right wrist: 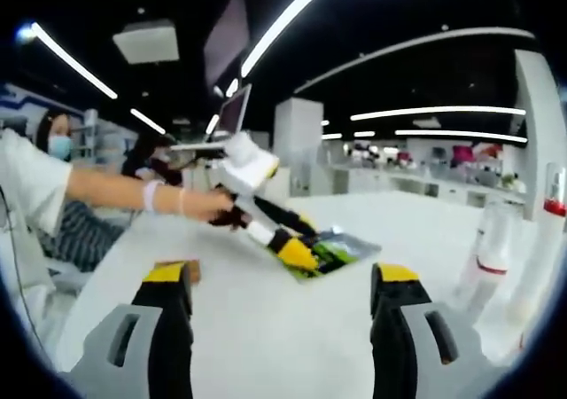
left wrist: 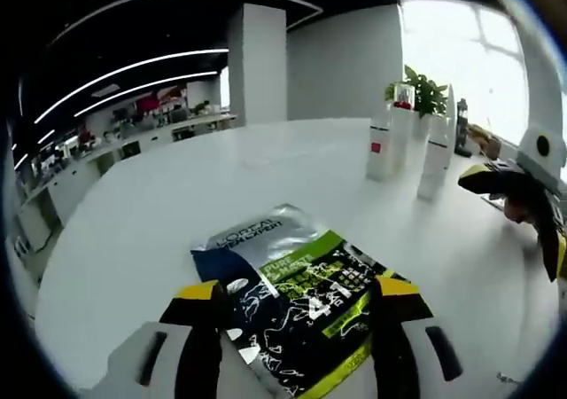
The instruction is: Arrange the skincare products in the storage area until every visible bottle or jar stands upright without overlapping.
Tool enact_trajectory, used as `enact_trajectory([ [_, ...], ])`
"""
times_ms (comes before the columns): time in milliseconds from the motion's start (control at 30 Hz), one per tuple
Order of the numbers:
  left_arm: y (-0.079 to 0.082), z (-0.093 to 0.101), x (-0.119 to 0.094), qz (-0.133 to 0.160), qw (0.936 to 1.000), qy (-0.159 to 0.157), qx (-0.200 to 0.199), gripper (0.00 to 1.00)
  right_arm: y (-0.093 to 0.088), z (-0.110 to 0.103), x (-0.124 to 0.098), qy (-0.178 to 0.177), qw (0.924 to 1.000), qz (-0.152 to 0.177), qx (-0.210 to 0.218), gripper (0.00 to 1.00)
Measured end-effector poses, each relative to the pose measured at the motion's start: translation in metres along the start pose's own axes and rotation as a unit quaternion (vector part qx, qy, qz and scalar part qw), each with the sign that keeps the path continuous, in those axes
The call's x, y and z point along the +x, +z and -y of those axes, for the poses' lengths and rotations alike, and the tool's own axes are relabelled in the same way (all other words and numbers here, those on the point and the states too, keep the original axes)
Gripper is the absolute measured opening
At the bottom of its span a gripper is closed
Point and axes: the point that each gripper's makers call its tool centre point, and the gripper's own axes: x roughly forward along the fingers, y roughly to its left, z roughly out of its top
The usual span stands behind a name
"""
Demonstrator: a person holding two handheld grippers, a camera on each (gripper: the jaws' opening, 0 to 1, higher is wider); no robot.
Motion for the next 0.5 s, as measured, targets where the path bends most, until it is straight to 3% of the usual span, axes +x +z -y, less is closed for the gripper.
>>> enact_trajectory([
  [367,-0.007,0.016,-0.003,0.001,0.9999,-0.012,0.006,0.76,0.0,0.0,0.0,0.001,1.0,-0.001,-0.001,0.82],
  [500,-0.003,0.007,0.003,0.001,0.9998,-0.017,0.007,0.76,-0.001,0.0,0.0,0.001,1.0,-0.002,0.0,0.82],
])
